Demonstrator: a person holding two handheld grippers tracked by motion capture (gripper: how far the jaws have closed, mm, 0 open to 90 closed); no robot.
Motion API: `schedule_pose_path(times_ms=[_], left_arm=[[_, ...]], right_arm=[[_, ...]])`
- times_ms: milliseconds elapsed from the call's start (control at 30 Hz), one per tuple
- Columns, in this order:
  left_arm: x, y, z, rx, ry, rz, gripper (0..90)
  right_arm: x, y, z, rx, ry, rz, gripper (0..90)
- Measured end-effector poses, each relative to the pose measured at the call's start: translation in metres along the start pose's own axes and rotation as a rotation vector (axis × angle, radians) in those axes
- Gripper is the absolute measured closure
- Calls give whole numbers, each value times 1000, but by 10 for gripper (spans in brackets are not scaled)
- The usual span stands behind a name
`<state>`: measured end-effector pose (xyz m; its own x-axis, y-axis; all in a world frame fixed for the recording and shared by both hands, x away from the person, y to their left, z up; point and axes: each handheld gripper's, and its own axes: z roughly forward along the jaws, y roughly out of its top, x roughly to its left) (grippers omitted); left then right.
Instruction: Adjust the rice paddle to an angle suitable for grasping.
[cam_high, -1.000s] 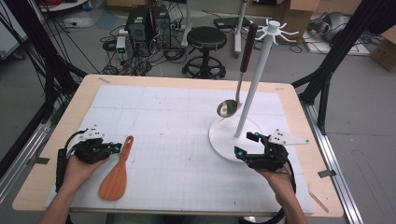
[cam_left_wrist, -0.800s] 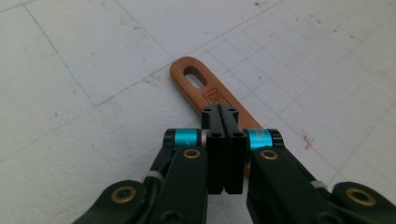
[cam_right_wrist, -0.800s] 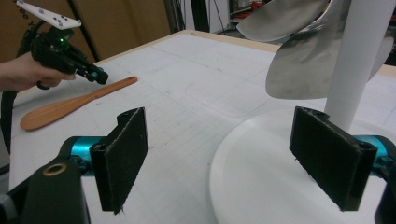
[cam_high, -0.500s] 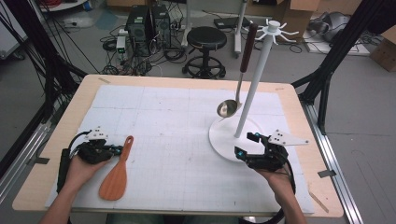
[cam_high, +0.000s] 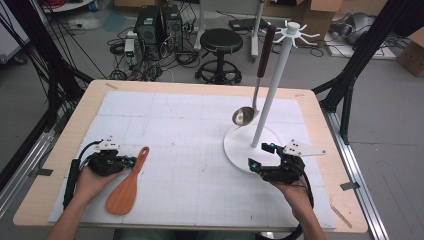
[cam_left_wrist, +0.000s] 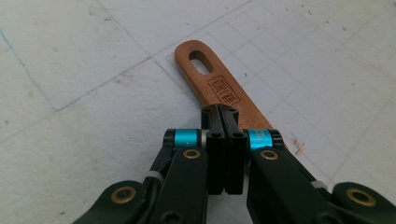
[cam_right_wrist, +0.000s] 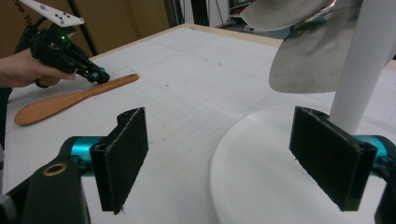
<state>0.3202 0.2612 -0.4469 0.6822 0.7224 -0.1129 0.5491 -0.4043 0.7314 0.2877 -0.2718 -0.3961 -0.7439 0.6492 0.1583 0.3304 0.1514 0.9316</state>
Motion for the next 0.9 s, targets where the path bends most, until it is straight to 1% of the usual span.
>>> schedule_pose_path(times_ms=[67,233,267,400,500,700,833,900], left_arm=[[-2,1,2,-3,-9,-6,894],[-8,6,7,7,-14,5,891],[-11,8,9,12,-21,19,891],[-20,15,17,26,-35,55,892],[-28,19,22,32,-50,80,891],[-37,23,27,38,-68,102,892],[-42,24,29,41,-88,114,892],[-44,25,30,43,-107,121,892]], right_arm=[[0,0,1,2,-1,-1,189],[1,-1,4,17,7,-7,189],[2,-1,4,21,8,-6,189],[3,-1,7,31,16,-18,189],[4,-1,8,37,17,-18,189],[4,-2,9,38,21,-20,189],[5,-2,9,39,22,-23,189],[5,-2,10,41,24,-22,189]])
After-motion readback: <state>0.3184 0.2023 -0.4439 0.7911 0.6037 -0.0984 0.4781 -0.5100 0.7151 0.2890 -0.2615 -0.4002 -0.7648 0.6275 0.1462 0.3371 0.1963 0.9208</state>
